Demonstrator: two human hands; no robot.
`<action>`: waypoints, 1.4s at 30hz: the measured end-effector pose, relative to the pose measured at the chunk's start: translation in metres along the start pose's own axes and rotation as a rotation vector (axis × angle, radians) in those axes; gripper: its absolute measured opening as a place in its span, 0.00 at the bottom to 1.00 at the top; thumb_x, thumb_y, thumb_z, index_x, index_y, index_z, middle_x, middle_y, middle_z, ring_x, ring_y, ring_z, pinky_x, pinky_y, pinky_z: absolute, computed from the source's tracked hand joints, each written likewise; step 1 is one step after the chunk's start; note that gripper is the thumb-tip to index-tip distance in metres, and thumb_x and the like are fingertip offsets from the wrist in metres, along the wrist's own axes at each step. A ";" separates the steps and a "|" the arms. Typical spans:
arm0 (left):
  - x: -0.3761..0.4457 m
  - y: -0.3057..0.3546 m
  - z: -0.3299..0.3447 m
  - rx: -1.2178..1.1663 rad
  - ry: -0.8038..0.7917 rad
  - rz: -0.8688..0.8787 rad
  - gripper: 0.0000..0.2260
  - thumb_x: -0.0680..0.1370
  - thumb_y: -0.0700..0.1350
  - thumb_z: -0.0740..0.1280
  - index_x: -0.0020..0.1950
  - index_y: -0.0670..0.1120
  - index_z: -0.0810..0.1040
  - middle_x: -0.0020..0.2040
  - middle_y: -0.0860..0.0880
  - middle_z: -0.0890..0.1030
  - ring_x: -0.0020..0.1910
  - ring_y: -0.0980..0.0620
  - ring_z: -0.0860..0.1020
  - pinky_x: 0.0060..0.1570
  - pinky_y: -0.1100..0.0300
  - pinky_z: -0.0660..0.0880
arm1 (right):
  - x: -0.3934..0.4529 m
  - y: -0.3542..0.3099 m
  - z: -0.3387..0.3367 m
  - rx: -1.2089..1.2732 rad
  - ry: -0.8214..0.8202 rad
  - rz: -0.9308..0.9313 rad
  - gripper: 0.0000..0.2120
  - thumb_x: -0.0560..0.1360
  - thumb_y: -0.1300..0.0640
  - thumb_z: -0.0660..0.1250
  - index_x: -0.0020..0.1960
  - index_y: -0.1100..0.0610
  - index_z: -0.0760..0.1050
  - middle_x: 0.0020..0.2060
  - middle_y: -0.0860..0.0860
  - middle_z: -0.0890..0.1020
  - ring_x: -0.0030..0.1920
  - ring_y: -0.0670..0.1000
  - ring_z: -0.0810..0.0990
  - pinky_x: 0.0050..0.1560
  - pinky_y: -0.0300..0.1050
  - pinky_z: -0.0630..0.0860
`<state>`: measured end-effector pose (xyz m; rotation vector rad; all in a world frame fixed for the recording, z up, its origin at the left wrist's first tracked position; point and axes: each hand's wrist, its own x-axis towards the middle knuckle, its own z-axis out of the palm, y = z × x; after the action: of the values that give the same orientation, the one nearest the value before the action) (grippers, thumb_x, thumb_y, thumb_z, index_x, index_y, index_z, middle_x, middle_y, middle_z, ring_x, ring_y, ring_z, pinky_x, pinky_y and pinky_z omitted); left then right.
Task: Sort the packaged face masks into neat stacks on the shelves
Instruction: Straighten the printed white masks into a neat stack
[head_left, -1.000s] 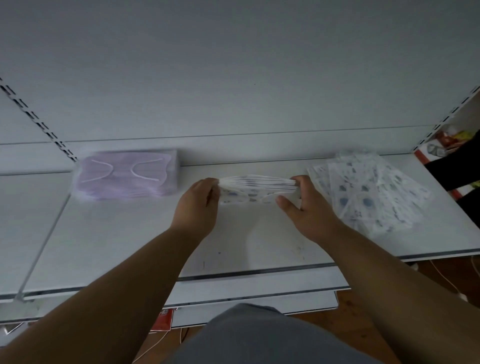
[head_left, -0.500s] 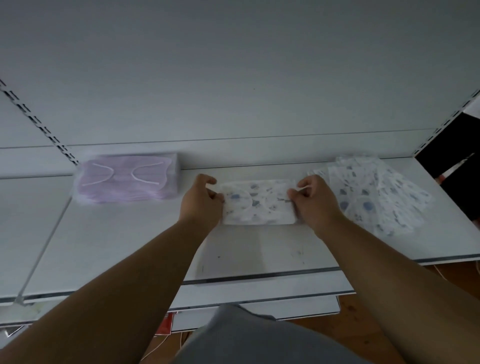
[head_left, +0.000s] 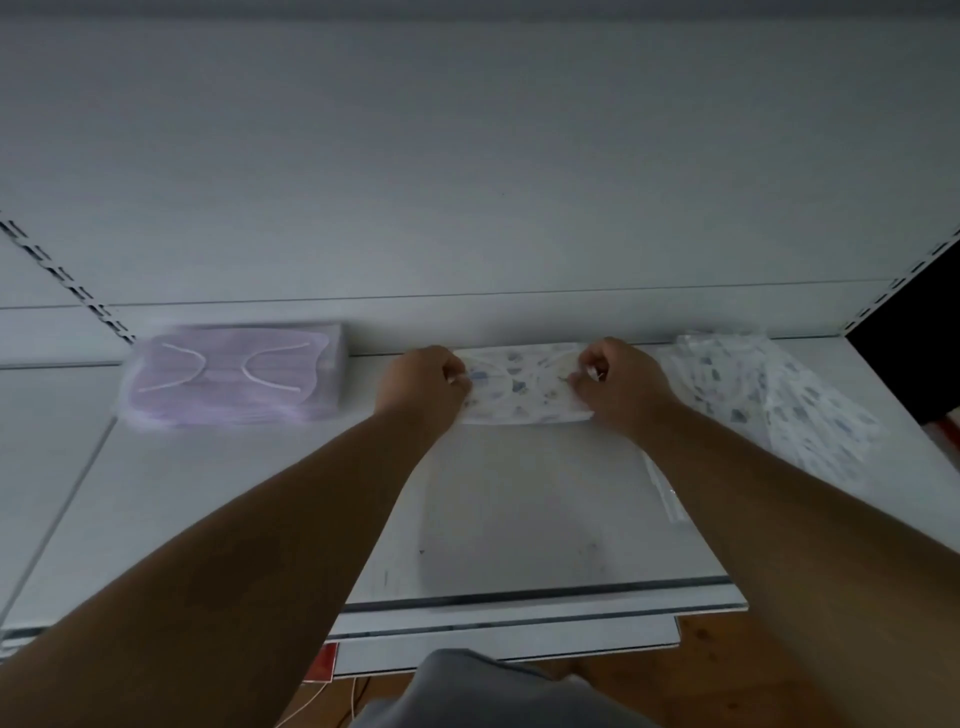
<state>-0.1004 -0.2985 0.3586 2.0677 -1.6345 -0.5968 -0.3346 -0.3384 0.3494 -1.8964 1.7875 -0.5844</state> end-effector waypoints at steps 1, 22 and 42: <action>0.002 0.003 0.002 0.007 -0.003 0.012 0.08 0.78 0.49 0.69 0.55 0.50 0.82 0.51 0.51 0.83 0.51 0.49 0.79 0.49 0.60 0.74 | 0.003 0.002 -0.002 -0.022 0.005 -0.003 0.09 0.73 0.55 0.73 0.50 0.58 0.78 0.41 0.51 0.78 0.45 0.55 0.78 0.45 0.40 0.67; 0.004 0.032 0.012 0.507 -0.080 0.426 0.14 0.77 0.38 0.61 0.58 0.49 0.79 0.53 0.47 0.76 0.54 0.44 0.76 0.46 0.54 0.73 | -0.005 -0.027 0.008 -0.479 -0.085 -0.368 0.08 0.75 0.61 0.63 0.49 0.60 0.80 0.48 0.59 0.78 0.51 0.62 0.76 0.51 0.55 0.75; -0.101 0.128 0.085 -0.047 -0.231 0.223 0.11 0.79 0.47 0.65 0.61 0.52 0.79 0.59 0.50 0.77 0.54 0.52 0.78 0.57 0.59 0.75 | -0.075 0.061 -0.085 -0.475 -0.058 -0.071 0.18 0.78 0.47 0.63 0.66 0.51 0.73 0.68 0.53 0.71 0.69 0.57 0.69 0.68 0.53 0.65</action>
<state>-0.2718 -0.2328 0.3706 1.8048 -1.9284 -0.8110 -0.4389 -0.2703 0.3813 -2.2617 1.9525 -0.1257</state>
